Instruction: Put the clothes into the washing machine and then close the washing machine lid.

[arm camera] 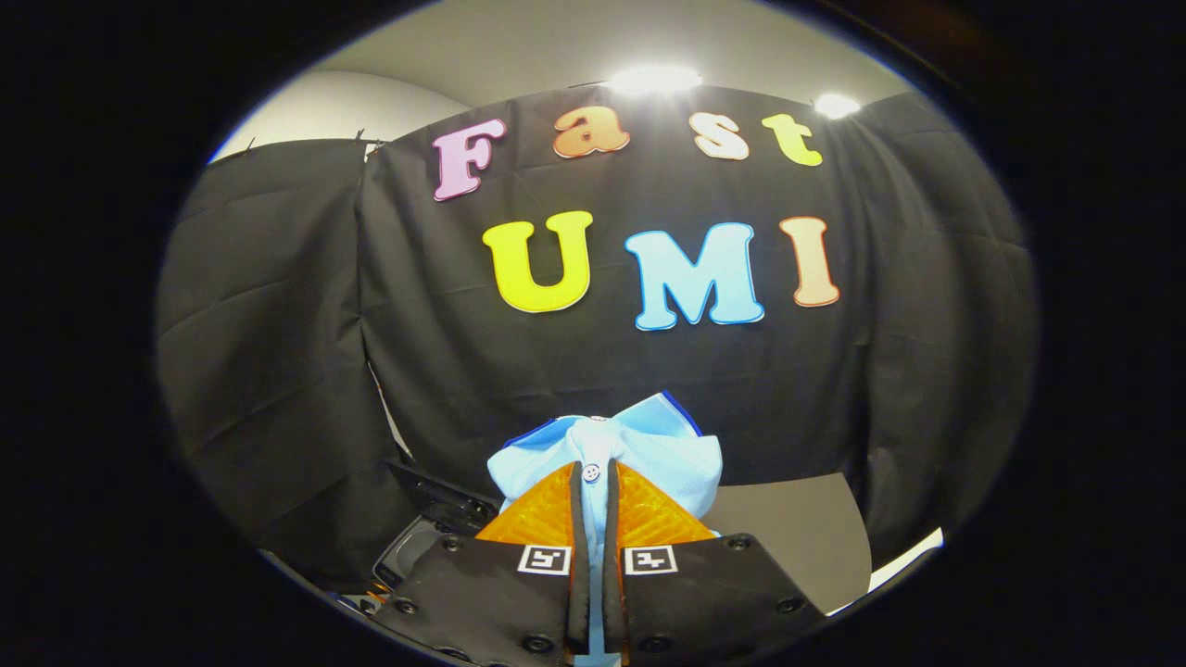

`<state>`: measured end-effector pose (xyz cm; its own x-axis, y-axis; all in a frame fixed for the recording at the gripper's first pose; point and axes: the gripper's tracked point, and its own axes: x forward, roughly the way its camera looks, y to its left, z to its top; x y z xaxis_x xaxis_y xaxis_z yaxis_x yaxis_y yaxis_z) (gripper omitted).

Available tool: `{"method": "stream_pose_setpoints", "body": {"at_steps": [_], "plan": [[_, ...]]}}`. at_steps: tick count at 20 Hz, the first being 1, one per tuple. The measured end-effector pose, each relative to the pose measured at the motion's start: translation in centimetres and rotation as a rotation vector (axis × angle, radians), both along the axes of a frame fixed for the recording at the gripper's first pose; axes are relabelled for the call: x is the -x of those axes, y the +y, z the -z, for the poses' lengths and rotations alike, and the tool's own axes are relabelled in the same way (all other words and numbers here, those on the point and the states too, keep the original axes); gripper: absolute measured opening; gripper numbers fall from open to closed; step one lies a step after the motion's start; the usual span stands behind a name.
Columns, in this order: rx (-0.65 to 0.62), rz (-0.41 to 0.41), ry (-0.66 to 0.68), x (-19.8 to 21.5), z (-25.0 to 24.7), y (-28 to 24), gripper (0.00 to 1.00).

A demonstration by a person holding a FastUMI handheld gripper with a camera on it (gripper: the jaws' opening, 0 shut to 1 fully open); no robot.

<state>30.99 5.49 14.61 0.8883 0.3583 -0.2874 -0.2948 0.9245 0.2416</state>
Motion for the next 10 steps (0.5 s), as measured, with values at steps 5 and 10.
{"method": "stream_pose_setpoints", "body": {"at_steps": [5,10], "plan": [[-0.004,-0.079,-0.009,0.7,-0.8,5.2,0.07],[-0.017,-0.181,-0.012,1.7,-1.6,11.5,0.07]]}}
